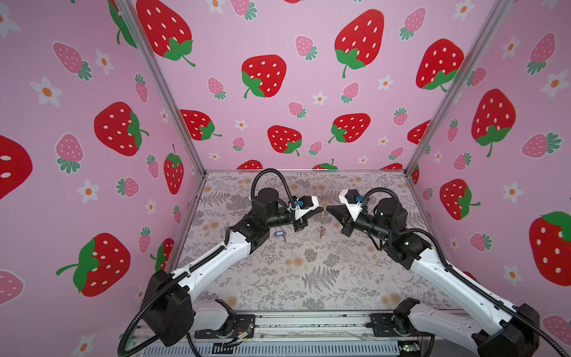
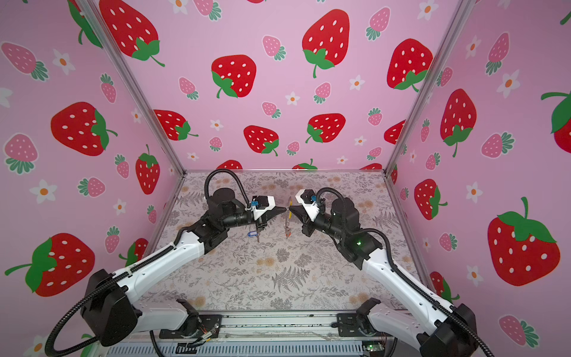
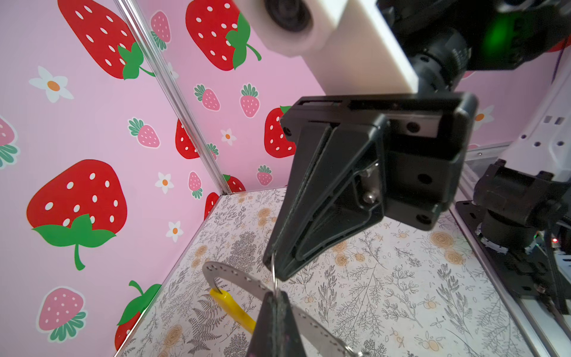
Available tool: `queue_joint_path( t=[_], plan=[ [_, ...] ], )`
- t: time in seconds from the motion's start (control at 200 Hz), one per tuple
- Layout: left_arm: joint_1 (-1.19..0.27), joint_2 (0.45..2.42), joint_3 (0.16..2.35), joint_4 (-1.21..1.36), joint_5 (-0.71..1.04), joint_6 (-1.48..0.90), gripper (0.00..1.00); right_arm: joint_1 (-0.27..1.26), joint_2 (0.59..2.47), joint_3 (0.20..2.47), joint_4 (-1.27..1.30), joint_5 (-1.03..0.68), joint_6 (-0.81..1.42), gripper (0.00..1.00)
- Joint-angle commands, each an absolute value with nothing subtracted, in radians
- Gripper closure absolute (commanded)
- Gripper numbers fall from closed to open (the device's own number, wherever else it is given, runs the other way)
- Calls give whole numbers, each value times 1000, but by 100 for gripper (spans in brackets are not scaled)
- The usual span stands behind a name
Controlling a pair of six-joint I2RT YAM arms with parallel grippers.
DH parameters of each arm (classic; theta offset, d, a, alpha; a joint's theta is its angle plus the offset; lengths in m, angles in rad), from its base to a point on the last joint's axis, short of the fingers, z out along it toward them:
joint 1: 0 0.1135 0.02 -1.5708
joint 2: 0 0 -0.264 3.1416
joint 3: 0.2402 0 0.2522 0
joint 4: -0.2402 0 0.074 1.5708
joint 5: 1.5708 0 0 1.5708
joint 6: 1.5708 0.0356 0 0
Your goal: Put the keys on the keyring
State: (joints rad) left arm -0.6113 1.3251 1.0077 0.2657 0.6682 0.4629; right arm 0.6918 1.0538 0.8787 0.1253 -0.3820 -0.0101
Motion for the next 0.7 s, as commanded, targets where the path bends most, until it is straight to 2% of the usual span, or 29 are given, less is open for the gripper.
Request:
queue_joint_path(
  t=[0.0, 0.355, 0.67, 0.695],
  plan=[
    [-639, 1336, 1055, 240, 727, 494, 100, 689, 1060, 873, 214, -366, 15, 99],
    [-655, 1345, 1064, 236, 719, 513, 100, 690, 1064, 874, 216, -270, 60, 100],
    [-655, 1345, 1063, 253, 686, 491, 100, 691, 1042, 850, 235, -329, 9, 100],
    [-656, 1348, 1064, 253, 675, 487, 96, 691, 1039, 847, 237, -335, 1, 100]
  ],
)
